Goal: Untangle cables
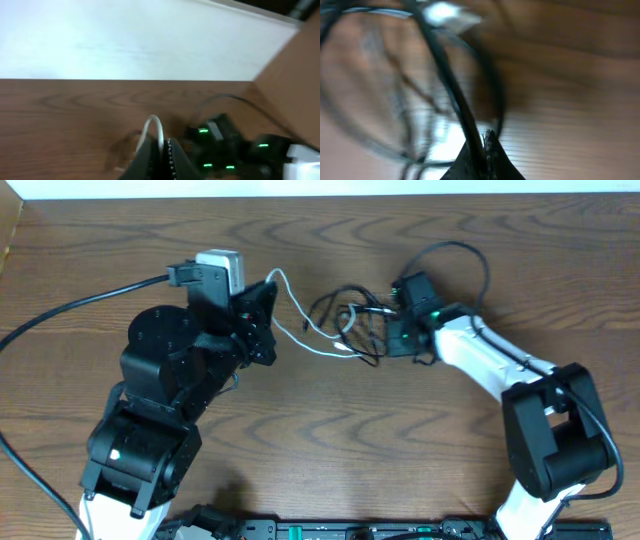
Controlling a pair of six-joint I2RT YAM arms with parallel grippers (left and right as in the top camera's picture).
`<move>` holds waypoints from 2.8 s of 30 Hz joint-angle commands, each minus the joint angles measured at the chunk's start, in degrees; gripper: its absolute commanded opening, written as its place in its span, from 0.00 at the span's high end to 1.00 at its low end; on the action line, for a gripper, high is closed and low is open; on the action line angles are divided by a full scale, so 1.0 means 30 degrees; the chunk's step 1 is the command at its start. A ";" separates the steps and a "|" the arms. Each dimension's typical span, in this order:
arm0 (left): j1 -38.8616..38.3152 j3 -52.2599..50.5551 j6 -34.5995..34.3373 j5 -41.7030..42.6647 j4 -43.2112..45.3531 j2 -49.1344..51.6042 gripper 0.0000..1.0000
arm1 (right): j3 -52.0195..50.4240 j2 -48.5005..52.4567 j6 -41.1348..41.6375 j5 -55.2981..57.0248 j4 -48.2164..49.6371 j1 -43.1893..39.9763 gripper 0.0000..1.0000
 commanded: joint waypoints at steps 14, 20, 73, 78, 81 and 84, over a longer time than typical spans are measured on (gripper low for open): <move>0.3235 -0.0044 0.3133 -0.5027 -0.0444 0.1953 0.92 | -0.0095 0.0189 0.1341 0.3424 -0.1938 -0.7519 0.99; 0.5639 -0.0044 0.3424 -0.4991 0.0750 0.3905 0.92 | -0.0087 0.0189 0.0780 0.2783 -0.2178 -1.0061 0.99; 0.5574 -0.0044 0.4408 0.1406 0.0546 0.7745 0.92 | 0.5989 0.0102 -0.0787 0.6353 -0.5574 -0.2040 0.99; 0.5574 -0.0044 0.4408 0.2302 0.0554 0.7745 0.92 | 0.6397 0.0051 -0.3599 0.3752 -0.5705 -0.2040 0.47; 0.5559 -0.0044 0.4408 0.2310 0.0546 0.7745 0.93 | 0.6397 -0.0051 -0.4991 0.2280 -0.5719 -0.1974 0.43; 0.5559 -0.0044 0.4422 0.2696 0.0488 0.7745 0.92 | 0.6397 -0.0095 -0.5304 0.2098 -0.5719 -0.1800 0.43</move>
